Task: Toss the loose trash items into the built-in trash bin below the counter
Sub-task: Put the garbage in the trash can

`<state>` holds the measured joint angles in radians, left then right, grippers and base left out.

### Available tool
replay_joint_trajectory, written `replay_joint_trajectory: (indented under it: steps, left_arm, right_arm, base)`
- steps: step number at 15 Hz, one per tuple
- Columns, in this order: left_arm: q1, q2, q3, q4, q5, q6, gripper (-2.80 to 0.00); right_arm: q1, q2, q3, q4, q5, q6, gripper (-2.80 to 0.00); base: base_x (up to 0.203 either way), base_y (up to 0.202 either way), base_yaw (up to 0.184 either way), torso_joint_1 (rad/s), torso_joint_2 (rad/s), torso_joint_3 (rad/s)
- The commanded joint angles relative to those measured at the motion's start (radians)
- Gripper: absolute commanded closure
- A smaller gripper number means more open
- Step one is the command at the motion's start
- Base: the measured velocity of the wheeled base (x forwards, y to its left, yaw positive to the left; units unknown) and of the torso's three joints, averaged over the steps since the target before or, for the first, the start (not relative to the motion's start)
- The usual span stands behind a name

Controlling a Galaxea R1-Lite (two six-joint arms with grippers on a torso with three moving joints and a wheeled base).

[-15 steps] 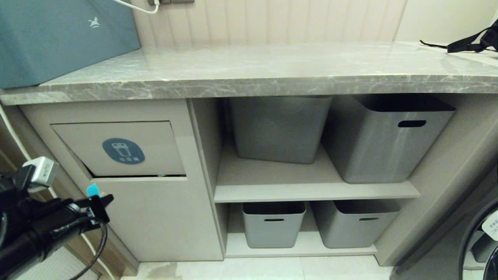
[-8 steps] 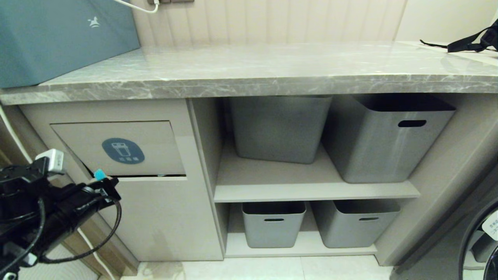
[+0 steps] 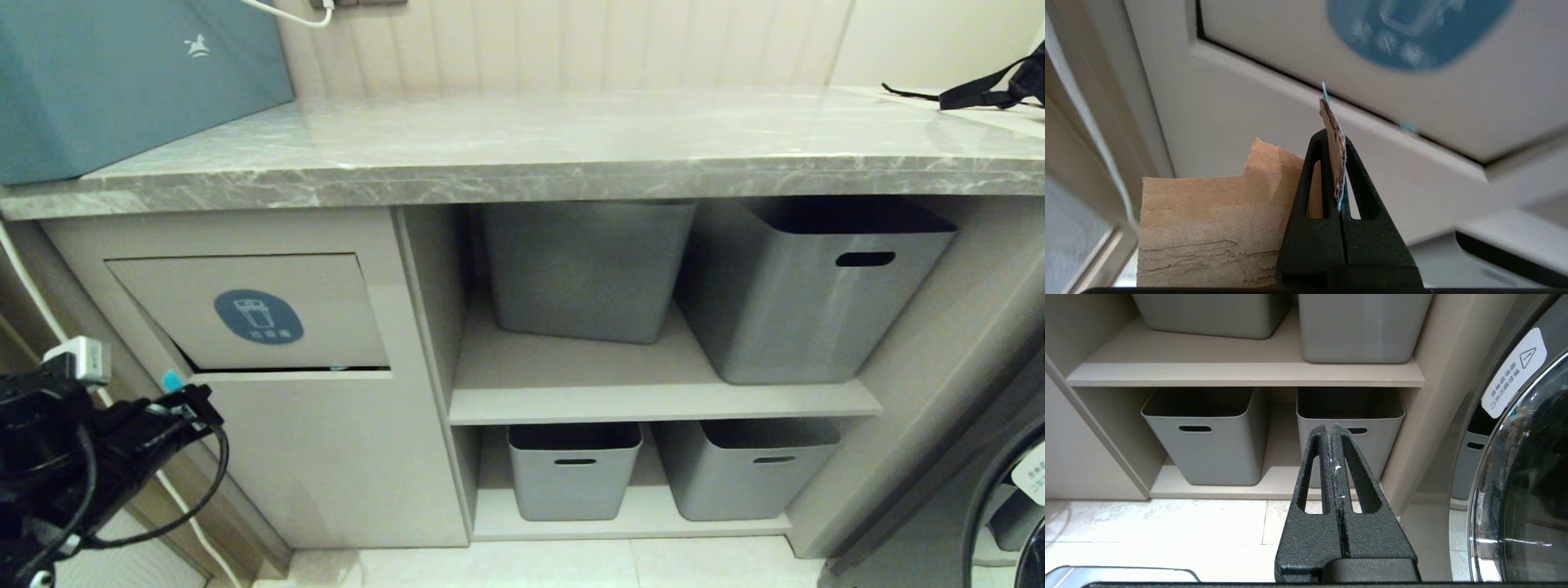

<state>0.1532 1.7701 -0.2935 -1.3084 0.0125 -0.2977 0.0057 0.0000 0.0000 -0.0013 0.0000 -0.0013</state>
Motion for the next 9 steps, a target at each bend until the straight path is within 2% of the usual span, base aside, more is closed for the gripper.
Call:
replay_joint_trajectory:
  steps: [1, 3, 5, 6, 9]
  left_arm:
    - [0.033, 0.098, -0.011, -0.071, -0.03, -0.002, 0.0]
    - [0.04, 0.172, -0.023, -0.192, -0.104, 0.001, 0.0]
    - [0.041, 0.22, -0.072, -0.22, -0.18, 0.031, 0.0]
    - [0.042, 0.233, -0.105, -0.221, -0.19, 0.051, 0.0]
    - [0.042, 0.293, -0.202, -0.222, -0.192, 0.062, 0.0]
  right_arm:
    - [0.0, -0.002, 0.0, 0.0, 0.0, 0.0, 0.0]
    - [0.0, -0.002, 0.0, 0.0, 0.0, 0.0, 0.0]
    - [0.0, -0.002, 0.0, 0.0, 0.0, 0.0, 0.0]
    - [0.0, -0.002, 0.0, 0.0, 0.0, 0.0, 0.0]
    - [0.0, -0.002, 0.0, 0.0, 0.0, 0.0, 0.0]
  base:
    - [0.0, 0.0, 0.0, 0.0, 0.0, 0.0]
    - [0.0, 0.0, 0.0, 0.0, 0.0, 0.0]
    - [0.0, 0.0, 0.0, 0.0, 0.0, 0.0]
    - [0.0, 0.0, 0.0, 0.0, 0.0, 0.0]
    - [0.0, 0.0, 0.0, 0.0, 0.0, 0.0]
